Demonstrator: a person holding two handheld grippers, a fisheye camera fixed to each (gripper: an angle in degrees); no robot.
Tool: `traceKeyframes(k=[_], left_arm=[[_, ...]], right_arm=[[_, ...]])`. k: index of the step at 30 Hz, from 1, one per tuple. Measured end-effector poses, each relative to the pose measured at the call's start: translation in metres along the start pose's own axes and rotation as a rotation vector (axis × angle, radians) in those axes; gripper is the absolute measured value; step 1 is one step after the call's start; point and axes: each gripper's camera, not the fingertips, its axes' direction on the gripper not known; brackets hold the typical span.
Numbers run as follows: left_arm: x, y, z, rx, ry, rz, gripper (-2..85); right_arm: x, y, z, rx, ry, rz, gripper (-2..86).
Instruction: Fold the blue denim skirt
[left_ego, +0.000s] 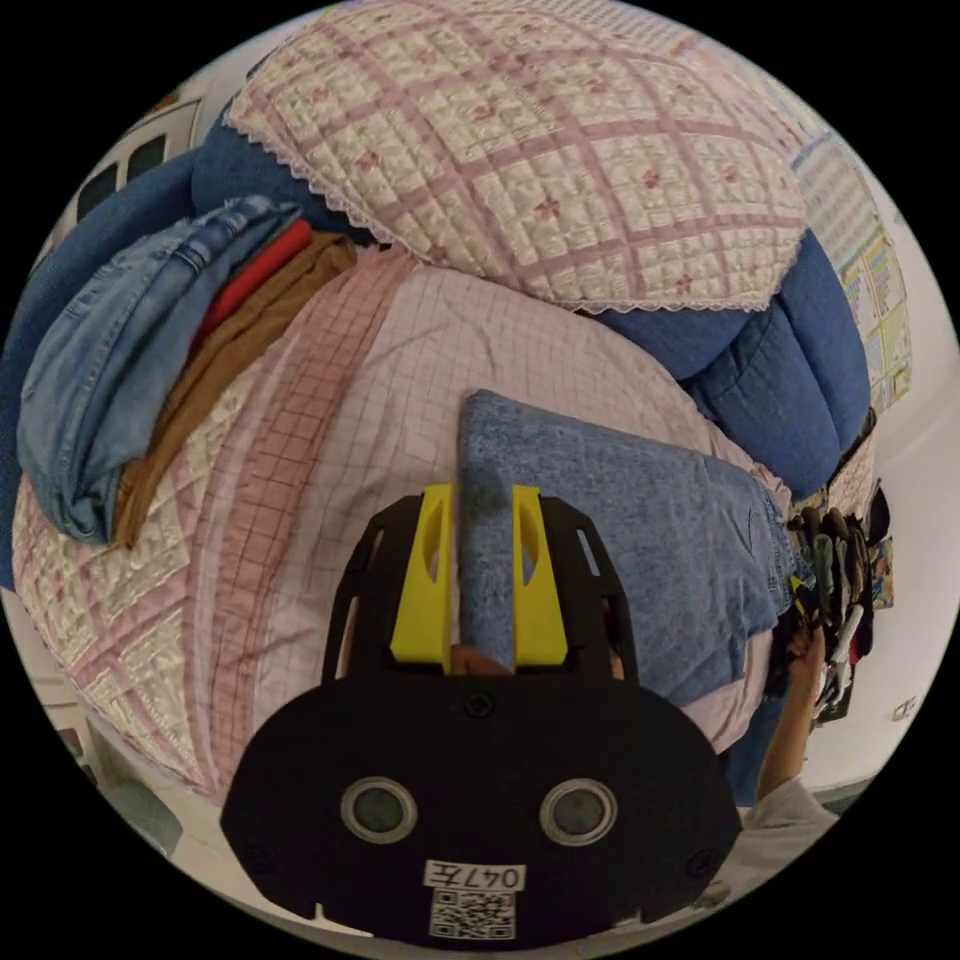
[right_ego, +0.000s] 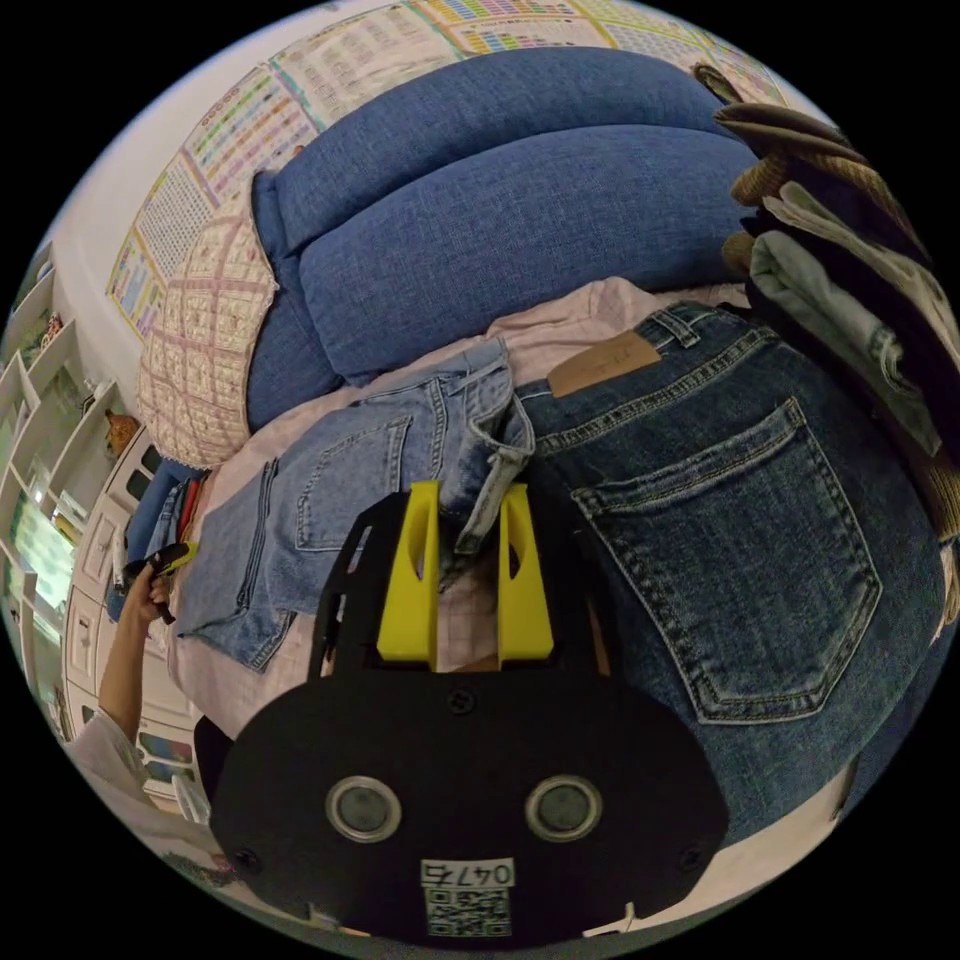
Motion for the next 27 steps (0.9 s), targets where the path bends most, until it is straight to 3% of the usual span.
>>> traceKeyframes(k=[4,7,10,12,14,17,20,23,25,27], left_arm=[[-0.009,0.018,0.035,-0.026,0.041,0.056,6.1],[0.023,0.045,0.042,-0.009,-0.065,0.184,2.6],[0.089,0.079,0.032,0.05,-0.204,0.375,1.1],[0.157,0.119,0.027,0.108,-0.353,0.562,0.4],[0.202,0.149,0.013,0.193,-0.389,0.648,0.2],[0.266,0.191,-0.022,0.348,-0.363,0.725,0.0],[0.32,0.222,-0.04,0.485,-0.353,0.767,0.0],[0.352,0.222,-0.014,0.494,-0.32,0.715,0.2],[0.357,0.21,0.034,0.4,-0.32,0.635,0.9],[0.348,0.211,0.098,0.323,-0.399,0.471,1.8]], right_arm=[[-0.025,0.014,0.002,-0.002,0.017,-0.011,5.2],[-0.057,0.023,-0.007,0.045,0.065,-0.046,3.6],[-0.118,0.025,-0.018,0.103,0.229,-0.214,1.6],[-0.176,0.023,-0.027,0.167,0.38,-0.395,0.8],[-0.213,0.021,-0.037,0.244,0.443,-0.495,0.6],[-0.255,0.021,-0.061,0.4,0.444,-0.616,0.4],[-0.282,0.037,-0.078,0.59,0.587,-0.733,0.4],[-0.268,0.05,-0.084,0.664,0.683,-0.653,0.5],[-0.239,0.052,-0.077,0.588,0.645,-0.511,0.9],[-0.19,0.055,-0.042,0.327,0.62,-0.338,2.6]])
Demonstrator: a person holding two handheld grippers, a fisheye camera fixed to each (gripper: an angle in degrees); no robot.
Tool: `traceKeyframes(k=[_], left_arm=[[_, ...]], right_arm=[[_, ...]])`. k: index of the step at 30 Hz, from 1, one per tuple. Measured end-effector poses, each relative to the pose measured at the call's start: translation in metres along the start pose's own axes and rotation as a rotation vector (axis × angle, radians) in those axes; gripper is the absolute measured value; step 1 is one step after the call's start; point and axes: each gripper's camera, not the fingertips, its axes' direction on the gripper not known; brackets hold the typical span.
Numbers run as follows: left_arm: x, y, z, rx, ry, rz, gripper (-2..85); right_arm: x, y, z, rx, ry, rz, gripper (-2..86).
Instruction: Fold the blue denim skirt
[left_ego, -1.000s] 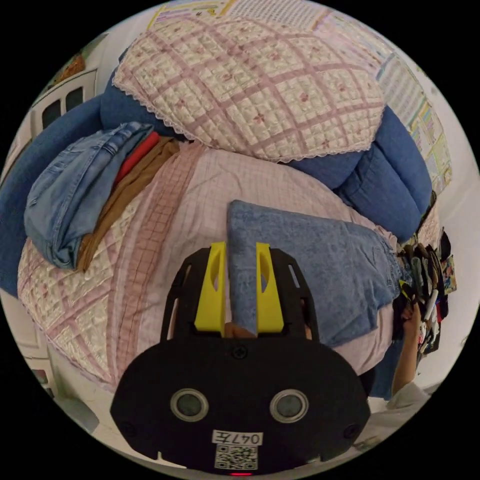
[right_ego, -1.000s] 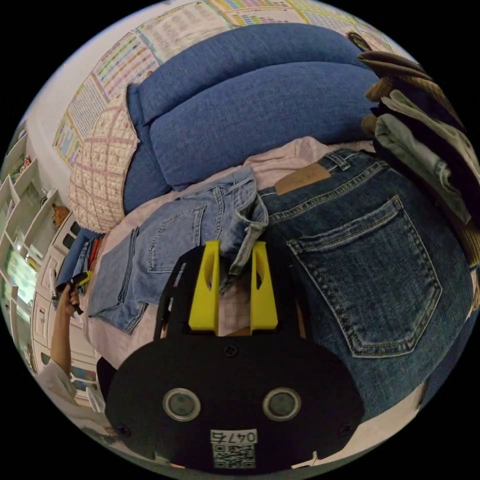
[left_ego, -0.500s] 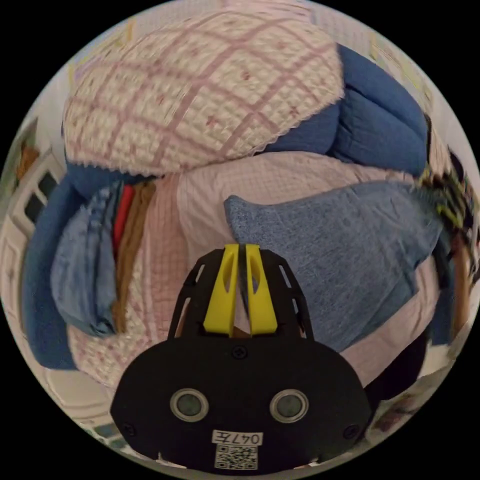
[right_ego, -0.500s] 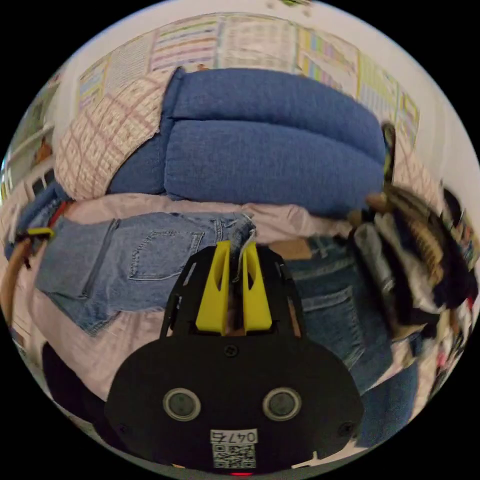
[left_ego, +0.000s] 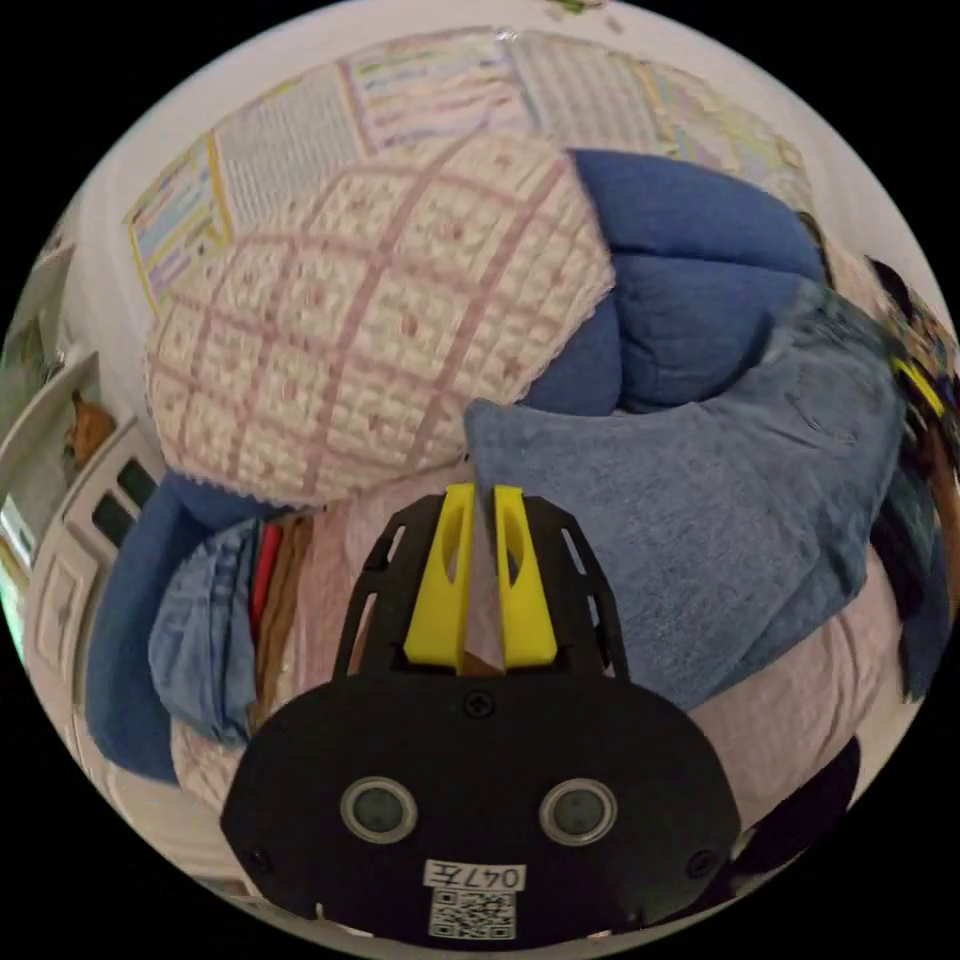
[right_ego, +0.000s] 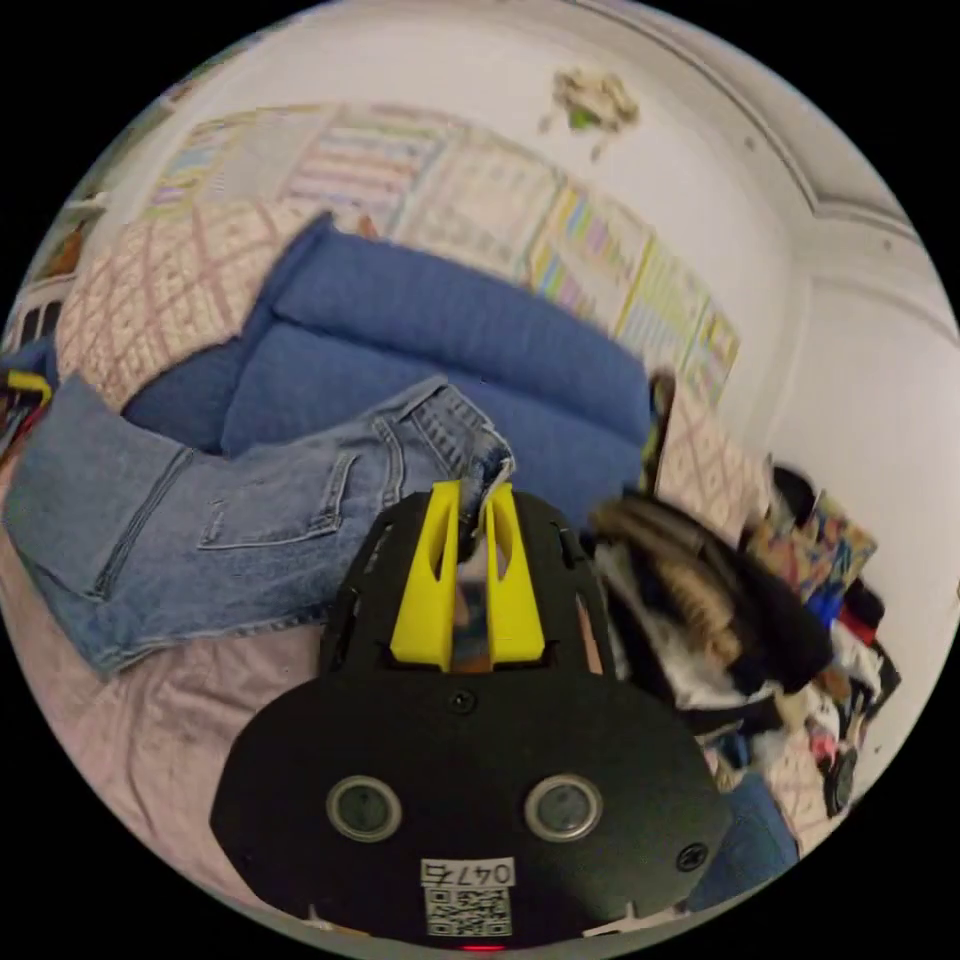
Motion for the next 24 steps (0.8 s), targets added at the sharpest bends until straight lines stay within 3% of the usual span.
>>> traceKeyframes(k=[2,5,8,11,15,17,19,24], left_arm=[[0.027,0.023,0.012,-0.025,0.058,0.001,3.3],[0.113,0.054,-0.006,-0.035,0.344,0.152,6.4],[0.238,0.076,-0.044,-0.046,0.494,0.359,8.5],[0.356,0.096,-0.08,-0.003,0.565,0.499,9.5],[0.462,0.12,-0.064,-0.014,0.494,0.553,10.4],[0.481,0.13,-0.04,-0.082,0.479,0.565,10.9],[0.482,0.138,-0.022,-0.127,0.471,0.557,11.1],[0.42,0.117,-0.015,-0.14,0.504,0.48,6.6]], right_arm=[[0.004,0.025,0.037,-0.236,-0.042,0.007,4.6],[0.013,0.057,0.05,-0.342,-0.057,0.084,4.7],[0.007,0.063,0.027,-0.241,-0.048,0.14,4.6],[-0.029,0.055,0.005,-0.106,-0.081,0.043,4.1],[-0.092,0.053,0.034,-0.194,-0.04,-0.164,3.8],[-0.108,0.068,0.062,-0.267,-0.04,-0.192,2.7],[-0.11,0.088,0.072,-0.221,-0.137,-0.166,1.0],[-0.104,0.105,0.083,-0.183,-0.269,-0.094,-0.3]])
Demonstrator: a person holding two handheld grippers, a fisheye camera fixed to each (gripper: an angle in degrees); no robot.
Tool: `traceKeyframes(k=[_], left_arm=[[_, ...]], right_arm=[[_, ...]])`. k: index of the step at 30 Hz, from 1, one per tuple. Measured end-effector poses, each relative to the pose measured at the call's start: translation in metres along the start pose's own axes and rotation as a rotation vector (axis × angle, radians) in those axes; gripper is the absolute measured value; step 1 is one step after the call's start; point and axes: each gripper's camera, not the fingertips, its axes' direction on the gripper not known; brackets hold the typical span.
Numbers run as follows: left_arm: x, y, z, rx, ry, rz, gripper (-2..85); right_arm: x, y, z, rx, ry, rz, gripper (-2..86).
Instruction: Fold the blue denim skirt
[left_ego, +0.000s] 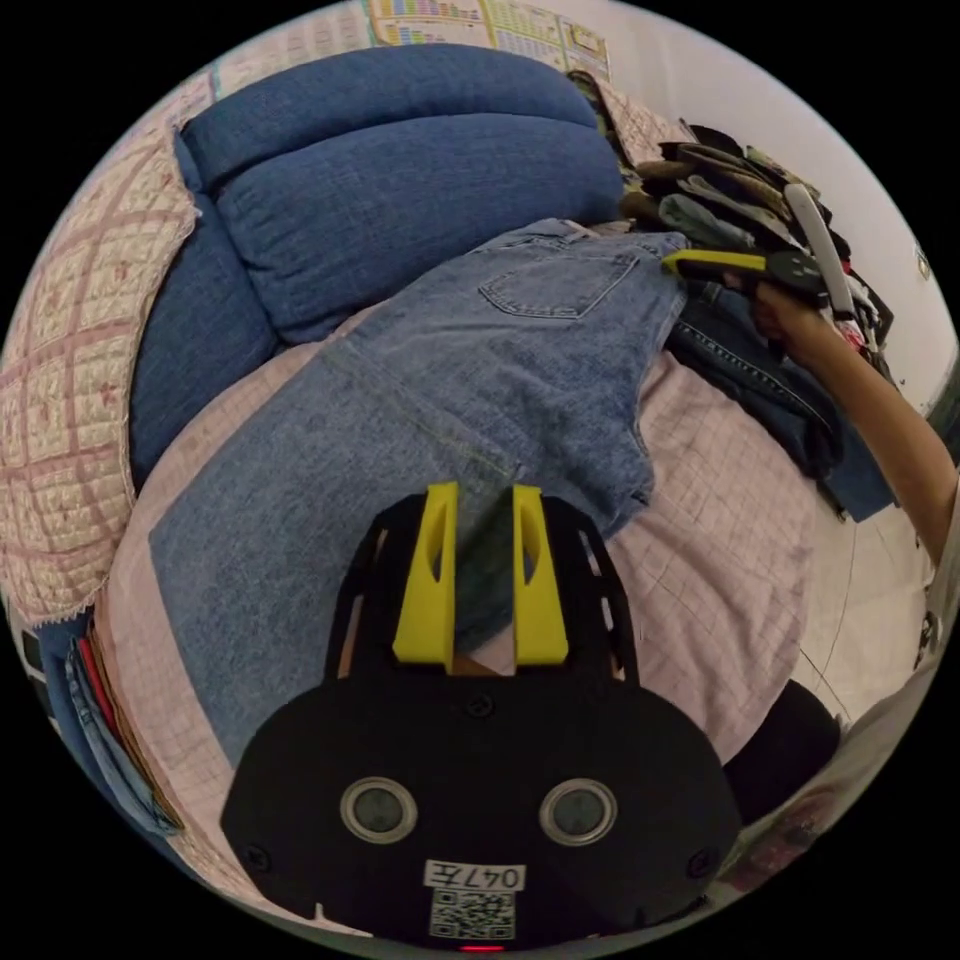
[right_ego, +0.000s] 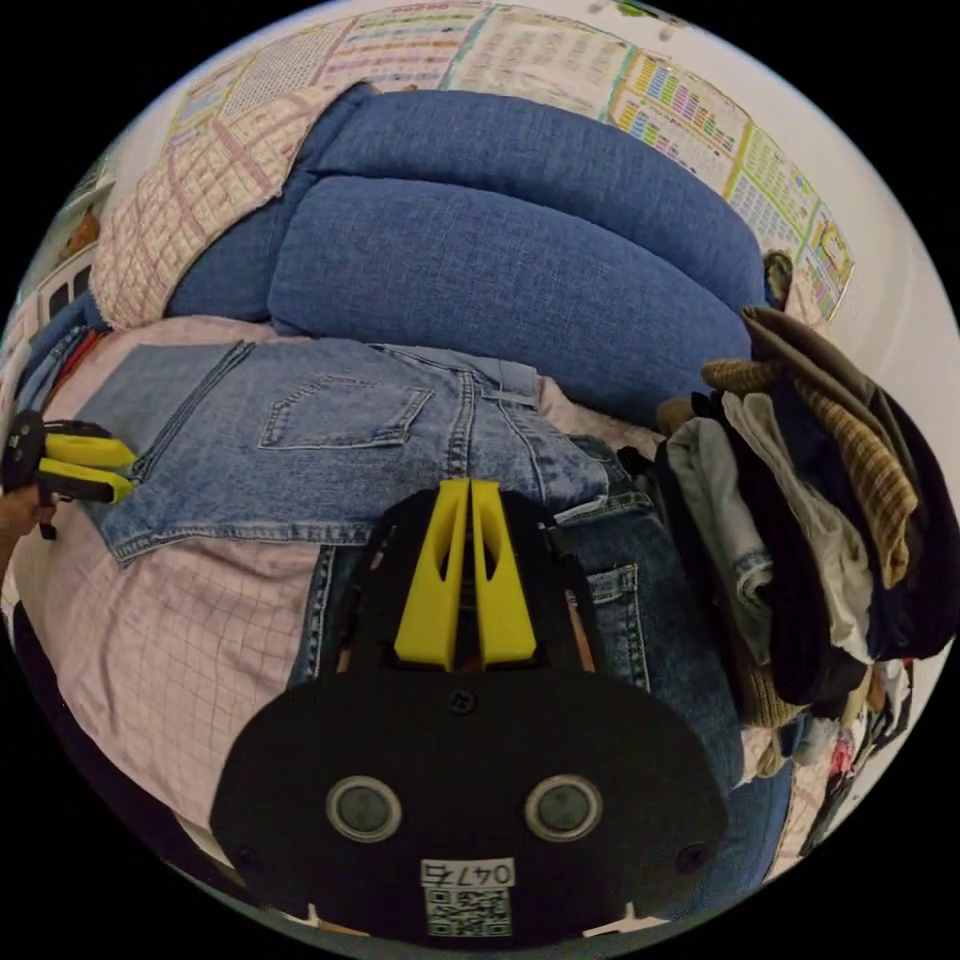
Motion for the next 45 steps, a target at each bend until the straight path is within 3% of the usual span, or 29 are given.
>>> traceKeyframes(k=[4,10,12,15,20,24,37,41,45], left_arm=[[-0.08,0.01,-0.053,0.087,0.1,-0.112,1.7],[-0.298,0.096,-0.238,0.34,-0.107,-0.356,-0.3],[-0.411,0.158,-0.318,0.369,-0.261,-0.469,-0.5],[-0.546,0.252,-0.395,0.331,-0.455,-0.619,-0.5],[-0.704,0.393,-0.432,0.118,-0.674,-0.819,-0.5],[-0.791,0.467,-0.409,0.0,-0.545,-0.921,-0.3],[-0.837,0.411,-0.482,-0.023,-0.443,-0.983,0.0],[-0.759,0.35,-0.525,-0.068,-0.508,-0.887,-0.8],[-0.624,0.267,-0.548,-0.071,-0.432,-0.702,-0.9]], right_arm=[[0.002,0.006,0.013,0.001,-0.052,0.028,-0.4],[-0.014,0.014,0.028,0.006,-0.008,0.002,-0.6],[-0.018,0.016,0.034,0.007,-0.005,-0.004,-0.8],[-0.018,0.018,0.041,0.008,-0.016,-0.005,-1.1],[-0.015,0.02,0.051,0.004,-0.032,0.005,-1.1],[-0.015,0.019,0.06,0.001,-0.017,-0.003,-1.0],[0.015,0.008,0.081,-0.009,-0.071,0.032,-0.5],[0.021,-0.001,0.083,-0.009,-0.054,0.023,-0.4],[0.034,-0.013,0.085,-0.009,-0.073,0.032,-0.4]])
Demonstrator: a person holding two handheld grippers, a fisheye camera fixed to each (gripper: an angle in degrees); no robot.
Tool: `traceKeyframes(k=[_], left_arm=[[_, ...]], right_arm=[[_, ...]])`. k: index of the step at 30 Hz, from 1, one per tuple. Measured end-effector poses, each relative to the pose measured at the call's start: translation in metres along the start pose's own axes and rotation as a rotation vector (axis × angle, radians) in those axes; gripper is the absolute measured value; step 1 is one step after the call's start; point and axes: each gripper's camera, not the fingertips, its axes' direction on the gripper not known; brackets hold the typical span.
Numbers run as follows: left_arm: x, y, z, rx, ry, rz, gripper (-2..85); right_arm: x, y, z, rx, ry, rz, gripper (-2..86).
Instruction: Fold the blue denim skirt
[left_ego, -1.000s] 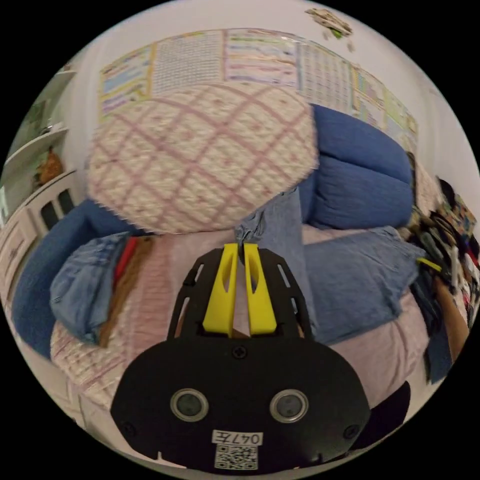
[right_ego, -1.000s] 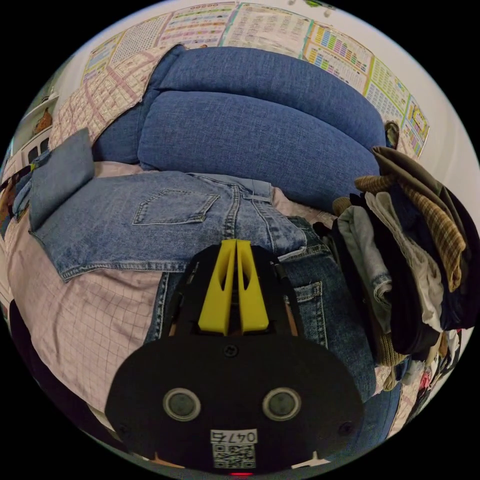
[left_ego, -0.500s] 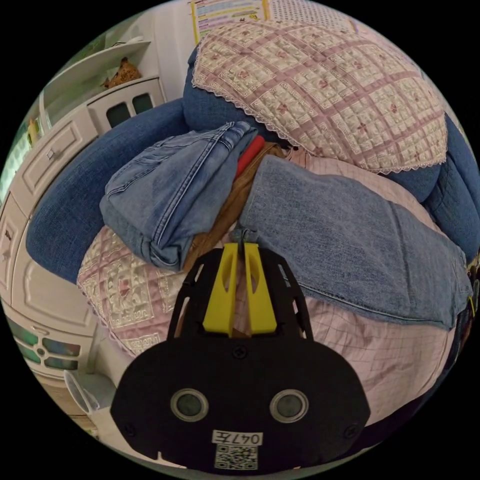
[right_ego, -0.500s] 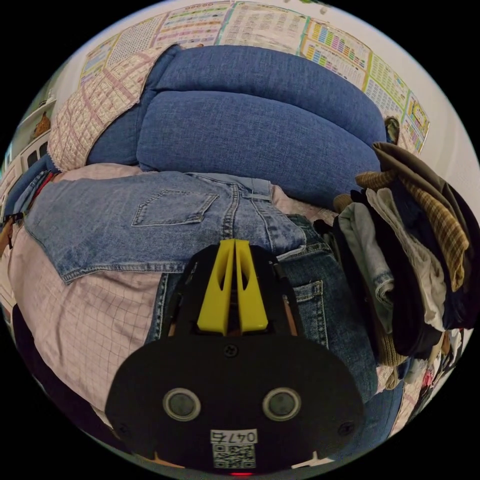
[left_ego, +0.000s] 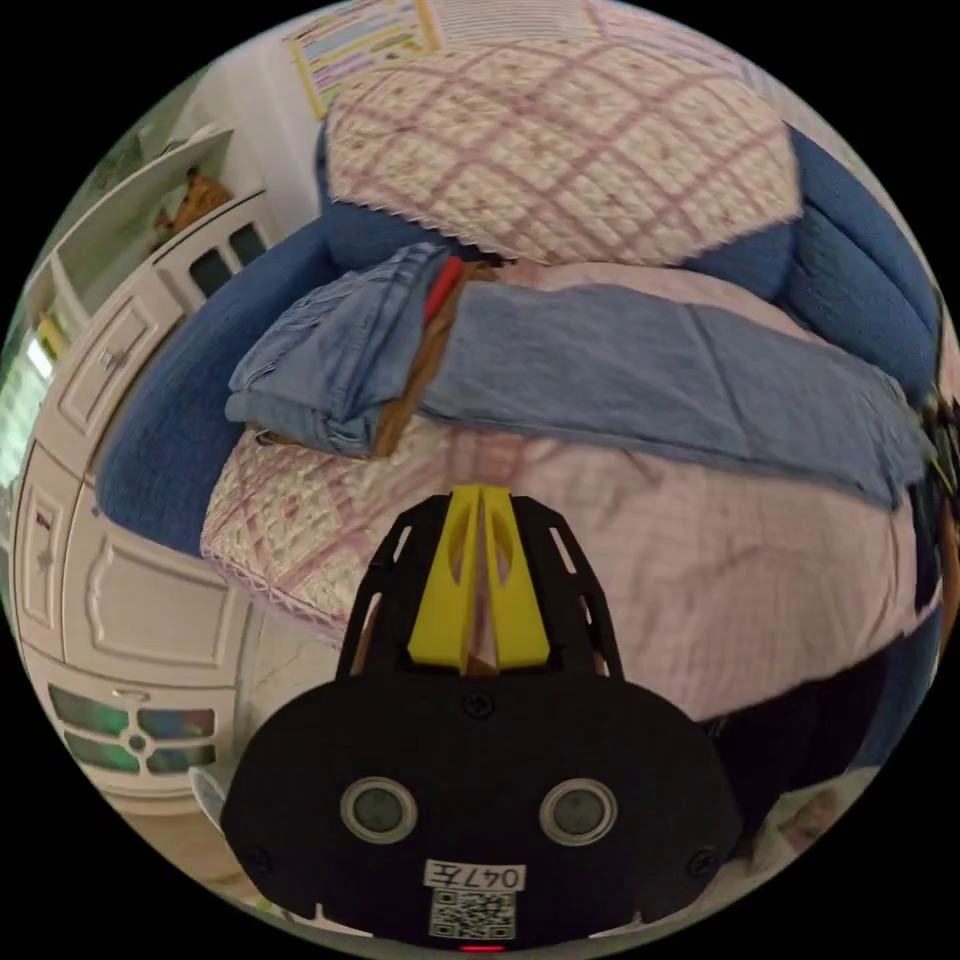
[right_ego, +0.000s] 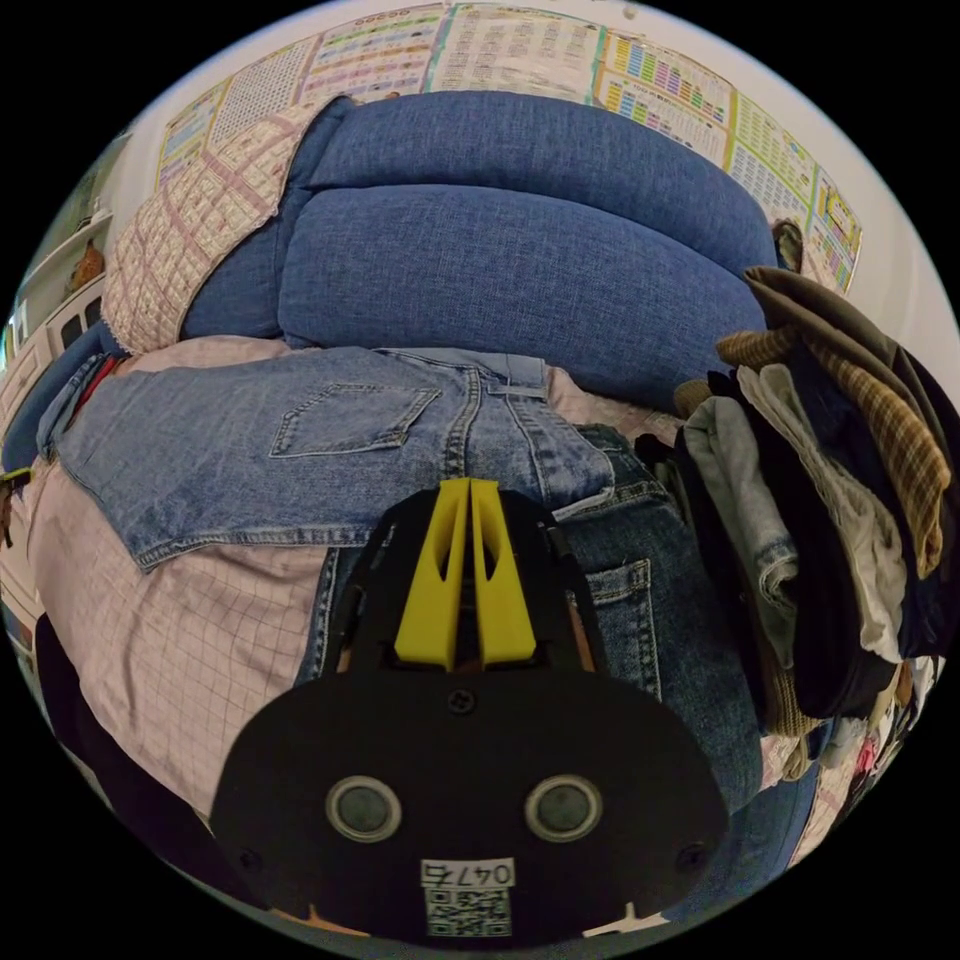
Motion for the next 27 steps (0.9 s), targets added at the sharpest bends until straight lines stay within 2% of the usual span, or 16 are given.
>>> traceKeyframes(k=[3,8,15,21,27], left_arm=[[0.085,0.023,-0.062,0.063,0.141,0.045,-0.8],[0.203,0.032,-0.121,0.073,0.263,0.047,-0.8],[0.379,-0.027,-0.187,0.075,0.279,0.153,-0.8],[0.474,-0.077,-0.224,0.073,0.342,0.161,-0.9],[0.534,-0.134,-0.252,0.068,0.347,0.161,-0.9]], right_arm=[[0.005,-0.011,-0.001,-0.001,0.012,-0.005,-0.5],[0.012,-0.031,-0.004,-0.002,0.042,-0.019,-0.6],[0.024,-0.068,-0.013,0.002,0.069,-0.042,-1.1],[0.042,-0.105,-0.023,0.002,0.054,-0.034,-1.0],[0.055,-0.155,-0.038,-0.042,0.061,-0.035,-0.5]])
